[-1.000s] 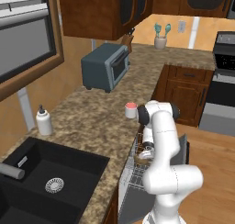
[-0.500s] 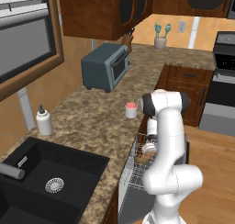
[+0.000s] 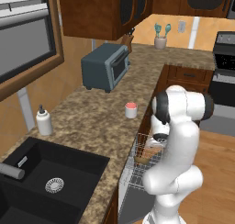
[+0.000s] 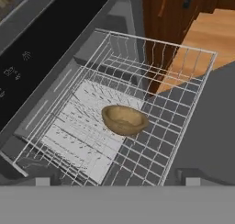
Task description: Pick up the cup and bowl from the counter, place them in the dishwasher, and close the dishwasher door.
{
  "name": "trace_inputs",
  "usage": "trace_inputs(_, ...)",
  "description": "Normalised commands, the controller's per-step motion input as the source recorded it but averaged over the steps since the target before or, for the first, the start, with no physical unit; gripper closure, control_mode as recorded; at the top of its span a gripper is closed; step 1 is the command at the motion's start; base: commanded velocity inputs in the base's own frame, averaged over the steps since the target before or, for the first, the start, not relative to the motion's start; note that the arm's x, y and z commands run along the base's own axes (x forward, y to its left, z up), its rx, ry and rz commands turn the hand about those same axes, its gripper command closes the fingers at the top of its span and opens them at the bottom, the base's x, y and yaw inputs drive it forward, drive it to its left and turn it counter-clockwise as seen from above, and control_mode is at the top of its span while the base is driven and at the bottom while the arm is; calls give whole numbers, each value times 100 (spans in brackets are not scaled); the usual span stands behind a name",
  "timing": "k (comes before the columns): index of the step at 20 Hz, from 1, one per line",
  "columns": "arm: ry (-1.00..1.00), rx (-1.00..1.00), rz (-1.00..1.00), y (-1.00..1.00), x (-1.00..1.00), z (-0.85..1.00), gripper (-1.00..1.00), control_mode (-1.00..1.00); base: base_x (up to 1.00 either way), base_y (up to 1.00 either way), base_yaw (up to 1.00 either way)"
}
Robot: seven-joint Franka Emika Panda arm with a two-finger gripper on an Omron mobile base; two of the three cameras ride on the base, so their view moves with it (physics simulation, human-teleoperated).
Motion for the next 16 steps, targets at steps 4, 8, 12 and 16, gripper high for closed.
trace_inputs(4,1,0,-13,0,-28,100,-100,-100,0,0,0)
trace_inputs(8,14,0,-3,0,-1,100,-100,-100,0,0,0)
trace_inputs(12,17,0,0,-17,0,100,-100,-100,0,0,0)
trace_inputs(16,12,0,0,-34,0,100,-100,-100,0,0,0)
